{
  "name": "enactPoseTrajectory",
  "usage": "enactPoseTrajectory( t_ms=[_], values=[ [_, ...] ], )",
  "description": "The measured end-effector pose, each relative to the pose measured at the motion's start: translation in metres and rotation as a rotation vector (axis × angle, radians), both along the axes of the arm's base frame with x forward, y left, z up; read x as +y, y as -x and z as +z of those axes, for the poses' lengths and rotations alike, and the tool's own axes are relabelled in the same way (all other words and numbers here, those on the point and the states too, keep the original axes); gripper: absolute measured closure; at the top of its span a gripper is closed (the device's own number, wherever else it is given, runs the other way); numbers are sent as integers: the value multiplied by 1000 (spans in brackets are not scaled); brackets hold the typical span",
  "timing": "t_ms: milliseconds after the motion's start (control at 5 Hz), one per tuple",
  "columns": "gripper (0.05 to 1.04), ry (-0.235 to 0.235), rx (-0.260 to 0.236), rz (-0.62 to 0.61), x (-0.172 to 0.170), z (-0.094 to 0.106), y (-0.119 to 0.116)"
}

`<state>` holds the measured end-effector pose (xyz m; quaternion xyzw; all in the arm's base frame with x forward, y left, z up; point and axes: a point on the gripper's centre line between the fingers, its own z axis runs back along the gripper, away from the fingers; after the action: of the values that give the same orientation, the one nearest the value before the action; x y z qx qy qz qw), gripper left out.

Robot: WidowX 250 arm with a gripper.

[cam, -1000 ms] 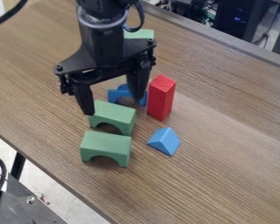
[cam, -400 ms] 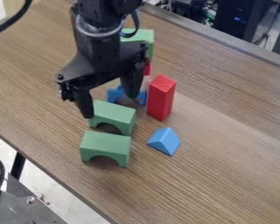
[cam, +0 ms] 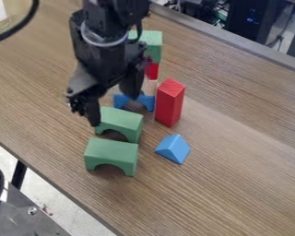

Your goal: Put the lower green arch on top of the arch tower

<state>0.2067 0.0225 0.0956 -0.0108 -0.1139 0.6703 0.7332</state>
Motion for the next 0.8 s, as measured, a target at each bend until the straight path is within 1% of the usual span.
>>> enactPoseTrajectory(
  t_ms=[200,400,800],
  values=[
    [85,13,7,93,0,-8,-3],
    [85,29,23,131,-1,-18,-6],
    [85,42,40,138,0,-26,-10]
  ],
)
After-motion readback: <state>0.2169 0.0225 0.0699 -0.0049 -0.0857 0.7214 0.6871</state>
